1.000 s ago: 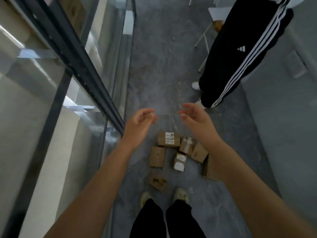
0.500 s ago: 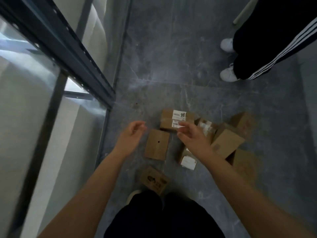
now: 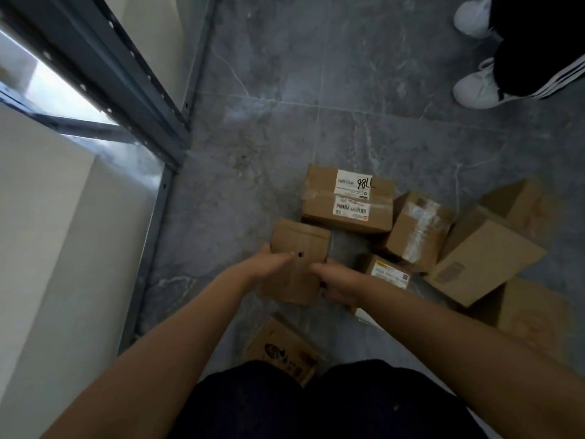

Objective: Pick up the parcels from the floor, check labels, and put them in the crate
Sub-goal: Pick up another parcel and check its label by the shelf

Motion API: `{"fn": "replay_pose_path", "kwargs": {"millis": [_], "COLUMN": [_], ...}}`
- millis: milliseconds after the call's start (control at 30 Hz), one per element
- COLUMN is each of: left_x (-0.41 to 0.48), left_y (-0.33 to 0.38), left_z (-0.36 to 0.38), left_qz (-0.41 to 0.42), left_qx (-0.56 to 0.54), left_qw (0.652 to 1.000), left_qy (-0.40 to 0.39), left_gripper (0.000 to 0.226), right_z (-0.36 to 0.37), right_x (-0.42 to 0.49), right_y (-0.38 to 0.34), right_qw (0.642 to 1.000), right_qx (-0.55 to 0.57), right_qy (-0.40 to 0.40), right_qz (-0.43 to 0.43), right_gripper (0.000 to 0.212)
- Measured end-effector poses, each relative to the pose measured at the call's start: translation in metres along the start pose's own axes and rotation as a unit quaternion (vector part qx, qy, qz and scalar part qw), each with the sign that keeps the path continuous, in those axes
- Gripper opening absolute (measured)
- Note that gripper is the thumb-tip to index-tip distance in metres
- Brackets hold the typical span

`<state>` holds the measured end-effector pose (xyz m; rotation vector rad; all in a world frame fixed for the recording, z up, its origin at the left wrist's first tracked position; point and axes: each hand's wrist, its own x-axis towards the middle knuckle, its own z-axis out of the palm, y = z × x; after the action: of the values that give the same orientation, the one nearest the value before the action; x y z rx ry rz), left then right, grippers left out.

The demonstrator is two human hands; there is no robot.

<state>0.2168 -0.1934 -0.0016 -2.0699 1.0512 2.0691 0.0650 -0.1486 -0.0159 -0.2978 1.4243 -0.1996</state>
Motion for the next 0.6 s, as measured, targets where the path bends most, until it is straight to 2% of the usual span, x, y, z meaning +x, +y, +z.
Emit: {"fn": "replay_pose_path", "kwargs": {"millis": [67, 200, 300, 367, 467, 533, 600], "left_x": [-0.035, -0.157, -0.267, -0.345, -0.453, -0.516, -0.575], "left_y": [0.015, 0.073, 0.136, 0.184, 0.253, 0.290, 0.321], "left_z": [-0.001, -0.016, -0.027, -0.029, -0.028, -0.030, -0.034], "left_qz": [-0.001, 0.063, 0.122, 0.184, 0.283, 0.336, 0.391], "left_qx": [-0.033, -0.092, -0.135, -0.147, -0.118, -0.085, -0.069], "left_qw": [0.999, 0.989, 0.976, 0.964, 0.946, 0.933, 0.914], "left_qy": [0.033, 0.097, 0.116, 0.124, 0.108, 0.099, 0.088], "left_gripper": [0.069, 0.066, 0.070, 0.083, 0.102, 0.098, 0.087], "right_z": [0.015, 0.035, 0.045, 0.051, 0.050, 0.049, 0.048], "right_x": [-0.041, -0.176, -0.294, -0.375, -0.492, -0.565, -0.631], "right_y": [-0.012, -0.050, -0.076, -0.097, -0.136, -0.162, -0.188], "right_qw": [0.999, 0.989, 0.957, 0.924, 0.881, 0.857, 0.836], "right_qx": [-0.012, 0.035, 0.072, 0.091, 0.105, 0.117, 0.158], "right_qy": [0.012, 0.036, 0.079, 0.092, 0.136, 0.155, 0.171], "right_qz": [-0.031, -0.141, -0.268, -0.360, -0.440, -0.477, -0.497], "right_gripper": [0.062, 0.063, 0.081, 0.095, 0.082, 0.075, 0.058]}}
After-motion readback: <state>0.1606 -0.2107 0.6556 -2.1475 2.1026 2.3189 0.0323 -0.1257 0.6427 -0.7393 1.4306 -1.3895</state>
